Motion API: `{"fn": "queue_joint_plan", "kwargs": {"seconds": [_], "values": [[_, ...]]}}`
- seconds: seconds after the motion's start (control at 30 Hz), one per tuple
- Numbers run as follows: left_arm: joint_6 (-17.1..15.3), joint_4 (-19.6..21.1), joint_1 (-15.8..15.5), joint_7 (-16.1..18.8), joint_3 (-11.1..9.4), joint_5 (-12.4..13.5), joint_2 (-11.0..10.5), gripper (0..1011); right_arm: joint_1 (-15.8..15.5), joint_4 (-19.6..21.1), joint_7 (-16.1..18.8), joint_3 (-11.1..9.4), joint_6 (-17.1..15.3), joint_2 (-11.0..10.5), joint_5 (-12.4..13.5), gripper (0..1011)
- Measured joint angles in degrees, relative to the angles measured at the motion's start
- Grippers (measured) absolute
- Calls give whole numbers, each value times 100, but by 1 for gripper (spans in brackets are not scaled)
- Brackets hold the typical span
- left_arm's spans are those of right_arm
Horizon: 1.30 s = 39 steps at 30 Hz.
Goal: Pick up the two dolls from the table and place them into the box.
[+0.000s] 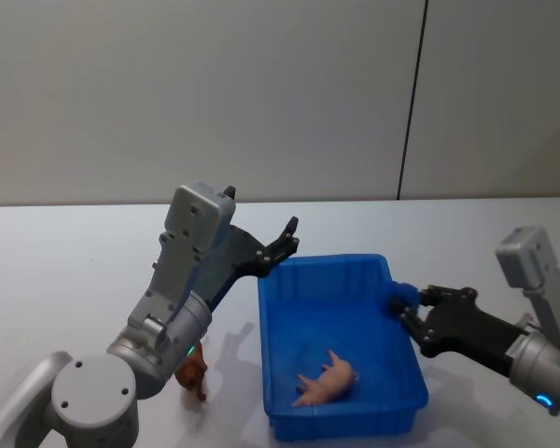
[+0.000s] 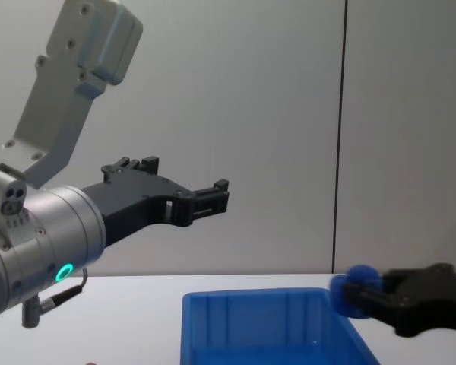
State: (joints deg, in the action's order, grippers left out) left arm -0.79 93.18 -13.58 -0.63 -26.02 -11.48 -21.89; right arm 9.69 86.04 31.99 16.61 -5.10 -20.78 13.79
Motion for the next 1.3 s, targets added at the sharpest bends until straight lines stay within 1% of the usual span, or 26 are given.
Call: {"fn": "queue_joint_plan", "kwargs": {"seconds": [0.03, 0.13, 0.17, 0.2, 0.3, 0.37, 0.43, 0.5, 0.67, 0.7, 0.77, 0.8, 0.83, 0.87, 0.93, 0.97, 1.03, 1.07, 1.17, 1.3], "values": [[0, 0, 0, 0, 0, 0, 0, 1000, 15, 8, 26, 16, -16, 19, 0, 200], [0, 0, 0, 0, 0, 0, 0, 1000, 69, 15, 125, 65, -101, 78, 0, 263], [0, 0, 0, 0, 0, 0, 0, 1000, 89, 12, 145, 80, -122, 97, -2, 322], [0, 0, 0, 0, 0, 0, 0, 1000, 99, 7, 163, 88, -144, 106, -5, 337], [0, 0, 0, 0, 0, 0, 0, 1000, 170, -56, 222, 139, -227, 172, -29, 473], [0, 0, 0, 0, 0, 0, 0, 1000, 211, -102, 241, 163, -273, 208, -51, 487], [0, 0, 0, 0, 0, 0, 0, 1000, 244, -143, 248, 179, -304, 236, -71, 591], [0, 0, 0, 0, 0, 0, 0, 1000, 274, -180, 248, 186, -327, 252, -87, 652], [0, 0, 0, 0, 0, 0, 0, 1000, 294, -214, 222, 183, -344, 254, -78, 788], [0, 0, 0, 0, 0, 0, 0, 1000, 294, -217, 196, 174, -346, 243, -53, 843], [0, 0, 0, 0, 0, 0, 0, 1000, 285, -216, 158, 139, -347, 209, 9, 896], [0, 0, 0, 0, 0, 0, 0, 1000, 276, -214, 145, 126, -347, 196, 42, 896], [0, 0, 0, 0, 0, 0, 0, 1000, 252, -198, 118, 97, -343, 162, 99, 960], [0, 0, 0, 0, 0, 0, 0, 1000, 234, -186, 105, 74, -339, 137, 132, 960], [0, 0, 0, 0, 0, 0, 0, 1000, 200, -161, 86, 39, -326, 96, 212, 1001], [0, 0, 0, 0, 0, 0, 0, 1000, 182, -148, 81, 20, -323, 74, 236, 1004], [0, 0, 0, 0, 0, 0, 0, 1000, 90, -82, 52, -62, -287, -40, 392, 1004], [0, 0, 0, 0, 0, 0, 0, 1000, 90, -82, 52, -62, -287, -40, 392, 1004], [0, 0, 0, 0, 0, 0, 0, 1000, -42, 3, 24, -164, -237, -181, 591, 1004], [0, 0, 0, 0, 0, 0, 0, 1000, -170, 88, 1, -263, -187, -329, 766, 1004]]}}
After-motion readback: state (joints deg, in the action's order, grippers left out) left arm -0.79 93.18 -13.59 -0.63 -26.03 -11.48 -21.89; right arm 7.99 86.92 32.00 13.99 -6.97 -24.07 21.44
